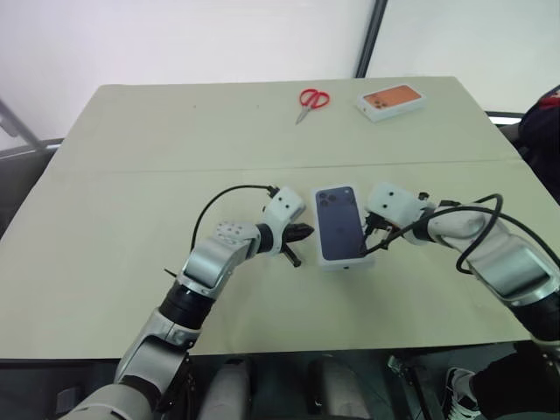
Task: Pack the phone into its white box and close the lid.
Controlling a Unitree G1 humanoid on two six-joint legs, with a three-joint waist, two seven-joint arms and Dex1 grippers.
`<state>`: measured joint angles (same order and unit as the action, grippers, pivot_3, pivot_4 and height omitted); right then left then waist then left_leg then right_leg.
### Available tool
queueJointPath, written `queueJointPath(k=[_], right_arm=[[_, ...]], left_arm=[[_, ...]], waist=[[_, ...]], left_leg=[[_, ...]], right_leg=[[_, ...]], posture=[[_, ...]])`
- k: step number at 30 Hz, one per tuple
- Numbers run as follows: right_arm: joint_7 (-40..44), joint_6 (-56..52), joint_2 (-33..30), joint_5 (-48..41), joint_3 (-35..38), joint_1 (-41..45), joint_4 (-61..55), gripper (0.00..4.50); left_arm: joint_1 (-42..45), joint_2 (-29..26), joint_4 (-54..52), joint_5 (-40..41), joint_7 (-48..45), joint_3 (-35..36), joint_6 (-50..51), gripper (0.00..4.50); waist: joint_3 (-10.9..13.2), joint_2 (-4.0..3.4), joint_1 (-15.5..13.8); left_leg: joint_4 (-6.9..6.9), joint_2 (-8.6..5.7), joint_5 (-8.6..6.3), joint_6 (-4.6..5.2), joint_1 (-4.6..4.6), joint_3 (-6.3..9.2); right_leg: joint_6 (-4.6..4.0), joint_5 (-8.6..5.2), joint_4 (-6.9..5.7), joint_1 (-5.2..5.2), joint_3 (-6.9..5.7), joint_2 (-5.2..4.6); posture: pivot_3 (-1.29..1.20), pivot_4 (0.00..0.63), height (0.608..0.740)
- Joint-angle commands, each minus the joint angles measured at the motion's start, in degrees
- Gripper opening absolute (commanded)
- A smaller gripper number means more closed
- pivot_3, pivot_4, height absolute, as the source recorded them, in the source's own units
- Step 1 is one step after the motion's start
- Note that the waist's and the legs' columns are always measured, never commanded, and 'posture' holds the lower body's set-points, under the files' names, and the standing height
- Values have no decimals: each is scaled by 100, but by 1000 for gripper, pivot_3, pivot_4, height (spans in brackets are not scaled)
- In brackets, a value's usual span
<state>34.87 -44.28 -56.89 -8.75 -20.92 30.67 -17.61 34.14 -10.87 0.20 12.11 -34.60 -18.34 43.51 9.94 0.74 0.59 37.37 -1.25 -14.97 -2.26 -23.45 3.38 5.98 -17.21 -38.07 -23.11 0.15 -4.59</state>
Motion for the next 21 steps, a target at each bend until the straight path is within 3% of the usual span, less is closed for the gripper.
queueJointPath(k=[1, 21], right_arm=[[125, 66, 79, 190, 256, -1, -232, 609], [590, 196, 315, 847, 488, -272, -159, 609]], left_arm=[[35, 150, -224, 93, 57, 125, -43, 1], [-48, 375, -412, 126, 39, 162, -194, 1]], waist=[[0, 0, 0], [0, 0, -5]], left_leg=[[0, 0, 0, 0, 0, 1], [2, -3, 1, -1, 0, 0]], right_leg=[[0, 0, 0, 0, 0, 0], [0, 0, 0, 0, 0, -2]], posture=[[0, 150, 740], [0, 150, 740]])
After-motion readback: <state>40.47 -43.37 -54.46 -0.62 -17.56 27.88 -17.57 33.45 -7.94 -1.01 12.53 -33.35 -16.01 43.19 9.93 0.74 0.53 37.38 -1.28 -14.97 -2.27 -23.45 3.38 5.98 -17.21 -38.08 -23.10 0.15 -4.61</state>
